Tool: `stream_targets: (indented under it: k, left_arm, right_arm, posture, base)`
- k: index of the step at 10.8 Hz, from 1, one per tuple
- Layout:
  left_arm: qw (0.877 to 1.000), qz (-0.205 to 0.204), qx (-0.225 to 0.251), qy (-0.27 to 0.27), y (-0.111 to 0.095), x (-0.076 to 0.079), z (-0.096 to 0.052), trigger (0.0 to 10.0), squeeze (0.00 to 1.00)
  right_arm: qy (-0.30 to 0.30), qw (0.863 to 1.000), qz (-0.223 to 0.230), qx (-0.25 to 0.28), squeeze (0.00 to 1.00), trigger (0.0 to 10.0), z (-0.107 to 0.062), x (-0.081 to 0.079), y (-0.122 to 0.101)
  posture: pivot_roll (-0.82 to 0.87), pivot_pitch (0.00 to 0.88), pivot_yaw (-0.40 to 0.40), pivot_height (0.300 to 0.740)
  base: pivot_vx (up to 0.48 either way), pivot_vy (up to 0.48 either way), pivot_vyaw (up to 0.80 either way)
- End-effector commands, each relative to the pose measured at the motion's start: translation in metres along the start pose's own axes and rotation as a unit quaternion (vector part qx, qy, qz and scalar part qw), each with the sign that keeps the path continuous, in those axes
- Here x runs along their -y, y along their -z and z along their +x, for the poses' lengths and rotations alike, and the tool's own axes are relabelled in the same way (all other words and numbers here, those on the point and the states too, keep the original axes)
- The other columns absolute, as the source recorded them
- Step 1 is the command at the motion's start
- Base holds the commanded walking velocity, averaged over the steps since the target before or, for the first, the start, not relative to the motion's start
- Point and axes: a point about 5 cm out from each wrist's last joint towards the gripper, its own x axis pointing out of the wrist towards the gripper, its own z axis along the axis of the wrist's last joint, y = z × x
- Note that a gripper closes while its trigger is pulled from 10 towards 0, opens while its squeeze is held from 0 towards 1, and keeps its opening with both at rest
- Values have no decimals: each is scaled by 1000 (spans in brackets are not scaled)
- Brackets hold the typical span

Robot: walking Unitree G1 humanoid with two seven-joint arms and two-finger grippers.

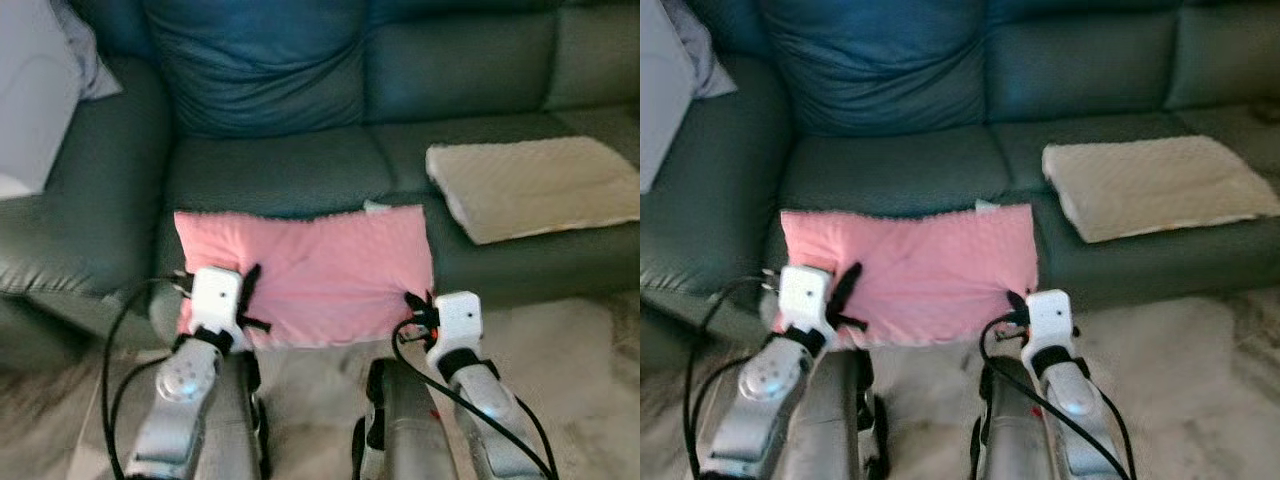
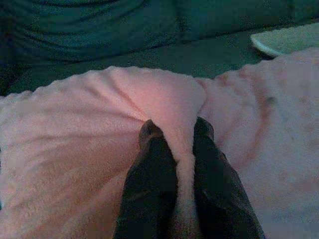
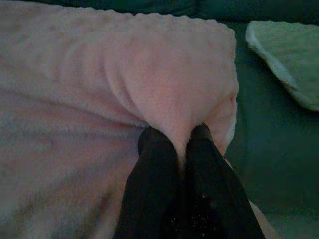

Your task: Move the pillow to the sofa

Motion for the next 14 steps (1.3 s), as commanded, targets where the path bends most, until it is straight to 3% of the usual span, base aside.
stream_targets:
  k: [1, 6, 9, 12, 14]
  left_arm:
    - [1000, 2, 9, 3, -5, 0, 0, 10000, 0]
    - [1000, 0, 8, 3, -4, 1, 1, 10000, 0]
    - [1000, -1, 5, 1, -4, 2, 2, 10000, 0]
    - [999, 14, 1, -31, -3, -4, 2, 10000, 0]
    - [998, 19, 1, -62, -8, -15, 9, 10000, 0]
  right_arm:
    - [-1, 1000, 1, 13, 0, 10000, 2, 0, -5]
    - [-3, 1000, -5, 14, 0, 10000, 2, 1, -7]
    - [-11, 1000, -14, 18, 0, 10000, 1, -2, -8]
    - [-24, 1000, -10, 14, 0, 10000, 0, -2, -9]
    - [-39, 999, -11, 32, 0, 10000, 8, -7, -27]
  posture:
    - [-31, 182, -31, 617]
    - [-36, 185, -33, 617]
    - [-37, 185, -32, 617]
    - [-30, 205, -45, 617]
    - [-16, 279, -49, 617]
  base:
    - [289, 0, 0]
    - [319, 0, 0]
    - [313, 0, 615]
    - [0, 0, 0]
    - [0, 0, 0]
